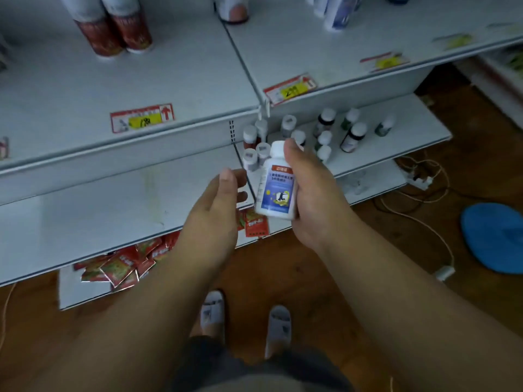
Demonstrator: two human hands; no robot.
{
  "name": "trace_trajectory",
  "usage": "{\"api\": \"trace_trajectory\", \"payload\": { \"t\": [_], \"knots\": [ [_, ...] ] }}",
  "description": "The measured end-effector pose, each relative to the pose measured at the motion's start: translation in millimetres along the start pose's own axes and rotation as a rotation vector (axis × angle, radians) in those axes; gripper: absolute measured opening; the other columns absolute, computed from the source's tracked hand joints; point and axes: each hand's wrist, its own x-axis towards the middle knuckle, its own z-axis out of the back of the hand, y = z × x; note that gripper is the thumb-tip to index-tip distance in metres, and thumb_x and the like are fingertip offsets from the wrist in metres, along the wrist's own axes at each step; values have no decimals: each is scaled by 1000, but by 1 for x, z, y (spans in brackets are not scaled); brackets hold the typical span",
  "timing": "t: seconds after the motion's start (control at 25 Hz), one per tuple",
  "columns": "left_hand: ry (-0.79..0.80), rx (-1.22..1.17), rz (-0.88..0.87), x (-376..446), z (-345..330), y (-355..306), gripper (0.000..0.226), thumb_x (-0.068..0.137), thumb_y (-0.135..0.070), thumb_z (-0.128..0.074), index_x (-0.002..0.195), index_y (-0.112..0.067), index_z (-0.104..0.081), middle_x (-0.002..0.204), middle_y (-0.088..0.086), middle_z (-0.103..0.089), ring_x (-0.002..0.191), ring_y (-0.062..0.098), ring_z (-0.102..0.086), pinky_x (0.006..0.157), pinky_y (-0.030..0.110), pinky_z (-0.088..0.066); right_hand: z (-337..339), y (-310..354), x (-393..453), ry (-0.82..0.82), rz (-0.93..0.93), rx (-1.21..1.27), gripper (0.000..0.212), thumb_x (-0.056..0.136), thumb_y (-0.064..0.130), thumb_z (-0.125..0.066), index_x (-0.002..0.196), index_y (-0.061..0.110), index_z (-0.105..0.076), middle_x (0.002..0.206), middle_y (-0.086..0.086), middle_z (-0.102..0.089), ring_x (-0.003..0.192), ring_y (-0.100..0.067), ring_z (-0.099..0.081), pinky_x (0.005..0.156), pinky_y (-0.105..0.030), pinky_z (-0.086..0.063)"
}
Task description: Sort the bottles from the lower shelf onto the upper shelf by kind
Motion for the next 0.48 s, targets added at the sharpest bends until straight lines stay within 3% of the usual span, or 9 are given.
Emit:
{"api": "trace_trajectory", "payload": {
  "t": [0.2,0.28,0.36,0.48],
  "knots": [
    [140,110,-203,-25,13,-75,70,86,-75,-11,133,-43,-52,126,-16,-58,118,4,-51,94,27,-38,-5,92,-56,-12,254,-124,13,95,29,-61,92,17,-64,78,0,-69,74,-16,-67,66,-34,-56],
    [202,137,-240,-22,20,-94,69,85,-71,-11,132,-42,-52,127,-18,-55,118,3,-49,93,23,-33,-12,110,-58,-58,327,-107,12,96,26,-61,90,16,-67,79,-1,-70,75,-15,-68,70,-34,-57],
    [262,182,-271,-16,21,-110,61,82,-68,-11,120,-47,-54,116,-25,-55,108,-9,-50,86,10,-33,-19,119,-55,-119,352,-95,14,96,28,-61,90,19,-68,80,-2,-72,77,-17,-69,76,-40,-58],
    [320,180,-333,-6,13,-134,52,82,-65,-15,102,-42,-58,103,-24,-58,94,-21,-49,72,-5,-31,-13,138,-52,-172,364,-99,20,93,41,-63,94,22,-69,79,-3,-71,77,-29,-64,75,-65,-53]
  ]
}}
